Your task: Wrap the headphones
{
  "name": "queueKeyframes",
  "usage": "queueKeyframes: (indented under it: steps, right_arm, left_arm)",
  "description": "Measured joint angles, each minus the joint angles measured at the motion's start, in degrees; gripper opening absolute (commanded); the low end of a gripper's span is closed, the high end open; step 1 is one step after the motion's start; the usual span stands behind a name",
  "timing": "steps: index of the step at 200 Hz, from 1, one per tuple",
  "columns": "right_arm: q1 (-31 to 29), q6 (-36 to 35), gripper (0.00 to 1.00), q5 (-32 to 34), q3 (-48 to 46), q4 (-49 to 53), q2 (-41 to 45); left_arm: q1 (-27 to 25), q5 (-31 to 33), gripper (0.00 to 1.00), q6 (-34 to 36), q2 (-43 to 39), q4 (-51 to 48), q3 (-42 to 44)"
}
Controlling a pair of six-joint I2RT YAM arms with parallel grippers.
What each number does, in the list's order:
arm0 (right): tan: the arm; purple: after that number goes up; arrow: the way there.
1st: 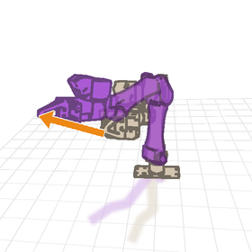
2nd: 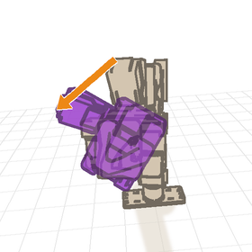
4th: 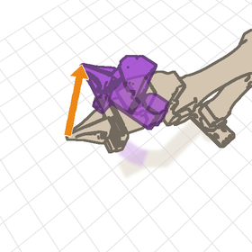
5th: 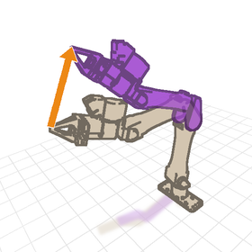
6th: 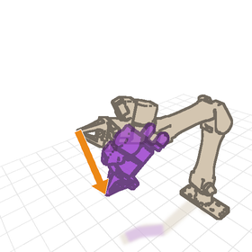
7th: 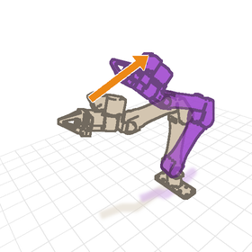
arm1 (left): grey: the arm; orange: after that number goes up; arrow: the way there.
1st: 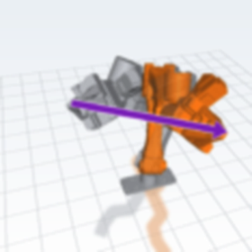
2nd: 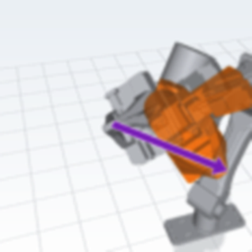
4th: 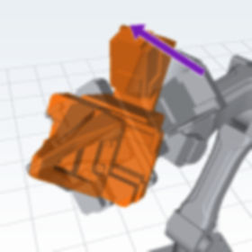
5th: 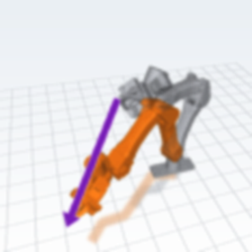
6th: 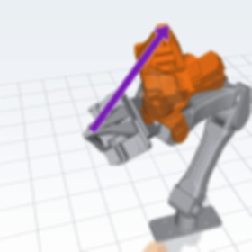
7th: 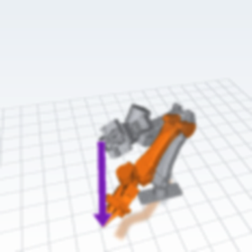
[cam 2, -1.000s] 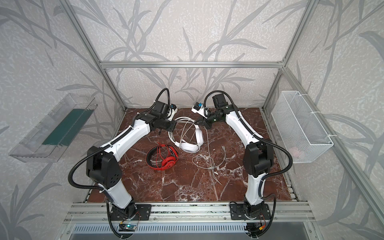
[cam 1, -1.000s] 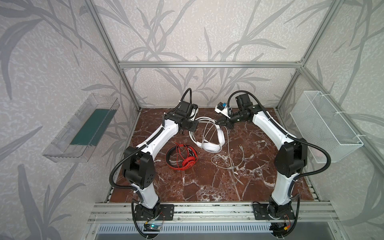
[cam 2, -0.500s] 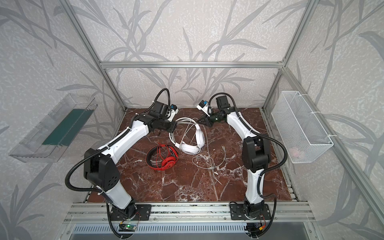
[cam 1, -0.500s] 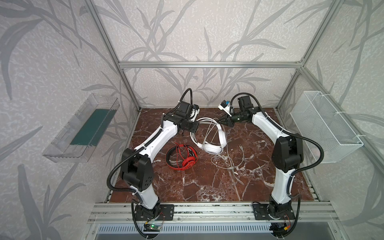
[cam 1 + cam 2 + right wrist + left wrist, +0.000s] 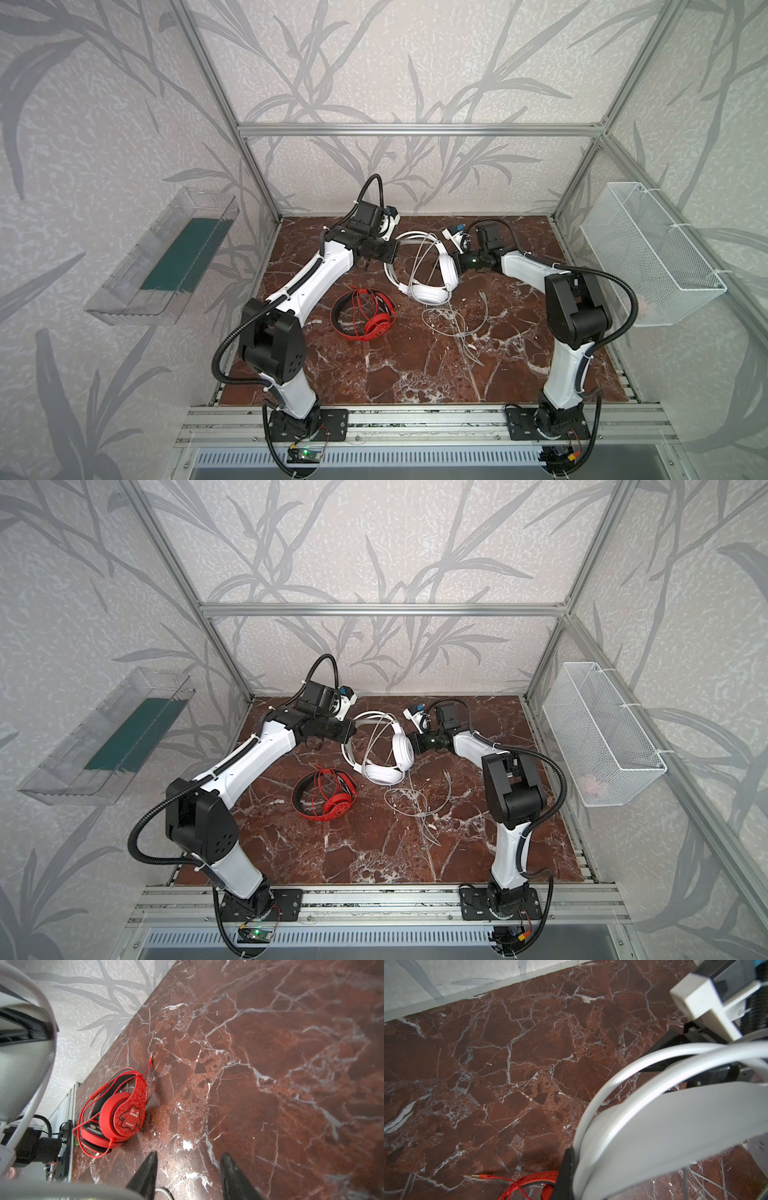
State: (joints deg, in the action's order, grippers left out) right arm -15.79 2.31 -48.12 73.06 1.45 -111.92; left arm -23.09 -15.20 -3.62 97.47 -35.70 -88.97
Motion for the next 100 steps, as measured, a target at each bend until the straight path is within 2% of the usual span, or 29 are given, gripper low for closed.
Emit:
queueKeyframes:
  steps: [47,100]
  right_arm:
    - [0.0,10.0,0.47,1.6,-10.4,-10.7,1.9]
    - [-0.3,15.6,0.39,2.0,-17.9,-18.2,4.3]
  left_arm:
    - [1.5,-2.5,0.00,-3.5,-1.0,2.7,0.3]
    - [3.3,-5.5,0.00,-8.0,-2.1,7.5,1.2]
